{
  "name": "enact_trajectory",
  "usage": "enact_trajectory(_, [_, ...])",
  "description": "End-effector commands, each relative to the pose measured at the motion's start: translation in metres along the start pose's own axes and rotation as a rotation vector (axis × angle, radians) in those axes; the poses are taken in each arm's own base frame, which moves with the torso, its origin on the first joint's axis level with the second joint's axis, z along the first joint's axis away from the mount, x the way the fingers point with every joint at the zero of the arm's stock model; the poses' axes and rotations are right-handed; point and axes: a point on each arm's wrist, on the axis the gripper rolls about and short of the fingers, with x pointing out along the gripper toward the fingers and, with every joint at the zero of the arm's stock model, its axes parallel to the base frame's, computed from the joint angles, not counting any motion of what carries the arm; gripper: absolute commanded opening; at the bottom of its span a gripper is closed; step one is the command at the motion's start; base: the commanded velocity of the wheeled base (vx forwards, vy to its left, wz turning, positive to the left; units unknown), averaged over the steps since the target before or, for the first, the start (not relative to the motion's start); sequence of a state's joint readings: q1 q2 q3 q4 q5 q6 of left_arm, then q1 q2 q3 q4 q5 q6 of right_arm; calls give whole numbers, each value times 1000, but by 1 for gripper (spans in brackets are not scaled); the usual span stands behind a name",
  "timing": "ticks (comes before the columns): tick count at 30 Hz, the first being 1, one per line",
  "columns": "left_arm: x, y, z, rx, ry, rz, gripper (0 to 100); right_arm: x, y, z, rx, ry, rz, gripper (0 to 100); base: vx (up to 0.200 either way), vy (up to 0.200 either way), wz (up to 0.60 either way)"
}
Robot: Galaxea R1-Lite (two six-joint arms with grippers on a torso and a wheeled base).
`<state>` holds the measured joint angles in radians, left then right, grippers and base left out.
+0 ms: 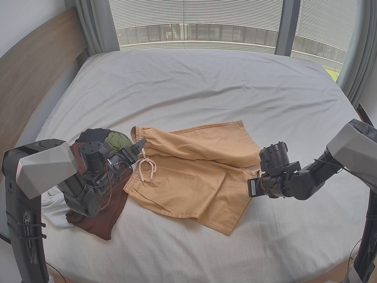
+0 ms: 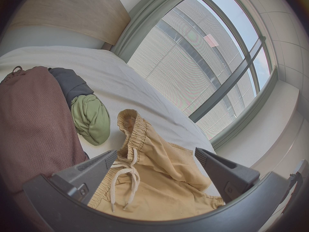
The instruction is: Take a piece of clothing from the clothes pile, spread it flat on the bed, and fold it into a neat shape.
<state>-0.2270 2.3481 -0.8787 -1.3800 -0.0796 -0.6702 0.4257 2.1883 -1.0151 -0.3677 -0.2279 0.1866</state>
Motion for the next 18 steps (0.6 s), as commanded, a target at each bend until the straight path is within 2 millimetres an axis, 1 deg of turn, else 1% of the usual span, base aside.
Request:
enact_trajectory(1, [0, 0, -1, 0, 1, 1, 100, -8, -4, -4, 5, -2, -6, 0, 0, 0, 0])
enact_trajectory(3, [0, 0, -1, 0, 1, 1, 100, -7, -10, -2, 20, -12, -15, 0, 0, 0, 0])
enact_trajectory(5, [0, 0, -1, 0, 1, 1, 100, -4, -20, 1, 41, -16, -36, 0, 0, 0, 0])
enact_trajectory(13, [0, -1, -1, 0, 3, 0, 100, 0, -51, 5, 96, -17, -84, 0, 0, 0, 0])
enact_trajectory(18, [-1, 0, -2, 0, 5, 0, 100, 4, -68, 11, 129, -25, -86, 0, 0, 0, 0])
